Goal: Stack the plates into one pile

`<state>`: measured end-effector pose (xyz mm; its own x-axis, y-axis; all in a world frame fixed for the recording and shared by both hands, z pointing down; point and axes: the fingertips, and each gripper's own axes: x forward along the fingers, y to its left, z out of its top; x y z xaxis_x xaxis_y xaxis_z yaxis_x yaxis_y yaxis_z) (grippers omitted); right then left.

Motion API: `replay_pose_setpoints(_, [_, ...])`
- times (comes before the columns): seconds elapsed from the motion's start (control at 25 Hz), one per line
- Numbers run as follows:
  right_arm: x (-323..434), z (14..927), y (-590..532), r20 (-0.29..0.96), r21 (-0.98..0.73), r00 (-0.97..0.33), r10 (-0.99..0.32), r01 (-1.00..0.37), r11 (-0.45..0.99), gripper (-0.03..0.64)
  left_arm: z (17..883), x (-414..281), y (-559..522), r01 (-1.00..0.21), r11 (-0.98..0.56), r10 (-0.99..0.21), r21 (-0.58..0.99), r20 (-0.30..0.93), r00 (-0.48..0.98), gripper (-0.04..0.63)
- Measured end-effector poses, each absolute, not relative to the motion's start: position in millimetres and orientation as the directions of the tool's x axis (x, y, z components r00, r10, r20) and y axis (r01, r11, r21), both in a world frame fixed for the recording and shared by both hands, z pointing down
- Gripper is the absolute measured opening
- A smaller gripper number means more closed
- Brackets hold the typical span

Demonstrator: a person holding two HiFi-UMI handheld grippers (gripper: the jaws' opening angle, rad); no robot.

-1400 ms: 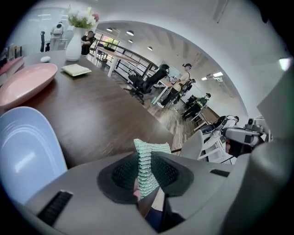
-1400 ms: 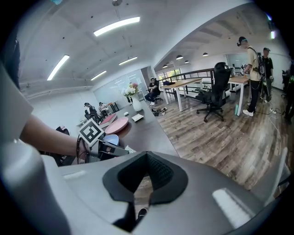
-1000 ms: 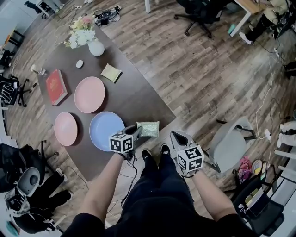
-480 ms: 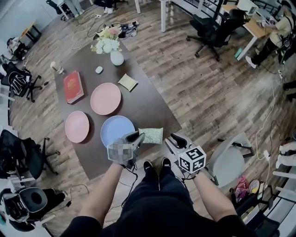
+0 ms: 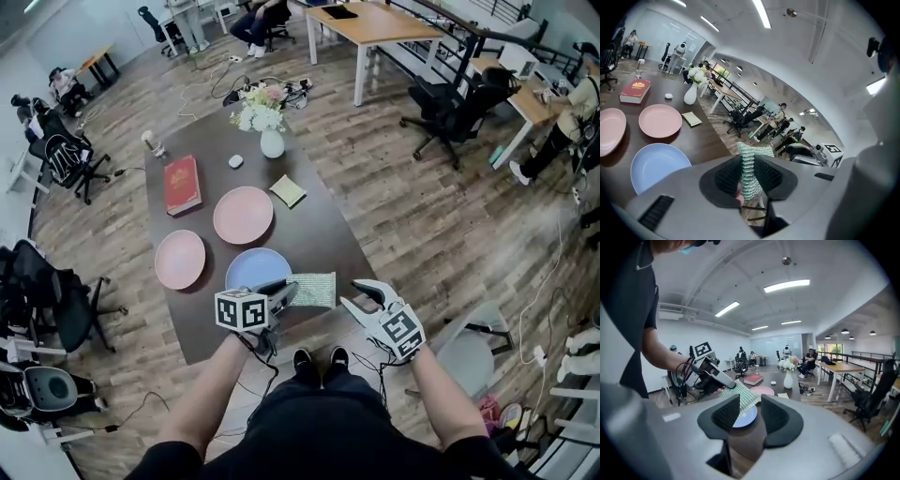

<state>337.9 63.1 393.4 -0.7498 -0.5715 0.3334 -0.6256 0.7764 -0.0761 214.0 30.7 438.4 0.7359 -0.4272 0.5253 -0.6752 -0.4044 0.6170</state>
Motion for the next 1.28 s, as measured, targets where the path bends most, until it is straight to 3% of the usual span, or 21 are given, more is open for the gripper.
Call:
replay_pose_setpoints(0.24, [319.1,373.3,68.5,0.344,0.184,-0.791,-0.506,-0.471,0.863,0.149,412.7,204.5,31.3,-0.638,-0.381,-0.403,0.669,0.501,0.766,0.080])
replay_pose_setpoints(0.52, [314.0,347.2,71.1,0.370,0.481,-0.801,-0.470,-0.267,0.835,0.153,376.4,209.7,30.7,-0.592,-0.407,-0.359,0.696,0.474,0.804,0.080])
replay_pose_setpoints(0.68, [307.5,350.6,75.1,0.424,0.628,-0.787,-0.448,-0.100,0.771,0.179,366.3,209.2,25.3,-0.578,-0.406,-0.334,0.707,0.474,0.815,0.080])
replay_pose_setpoints(1.08, [303.3,351.2,79.1,0.447,0.826,-0.760,-0.471,0.148,0.545,0.219,350.9,214.3,26.5,-0.513,-0.351,-0.268,0.783,0.441,0.856,0.080])
replay_pose_setpoints(1.28, [300.0,339.9,77.9,0.371,0.885,-0.774,-0.513,0.127,0.448,0.241,337.5,217.0,30.0,-0.465,-0.354,-0.236,0.812,0.404,0.884,0.080])
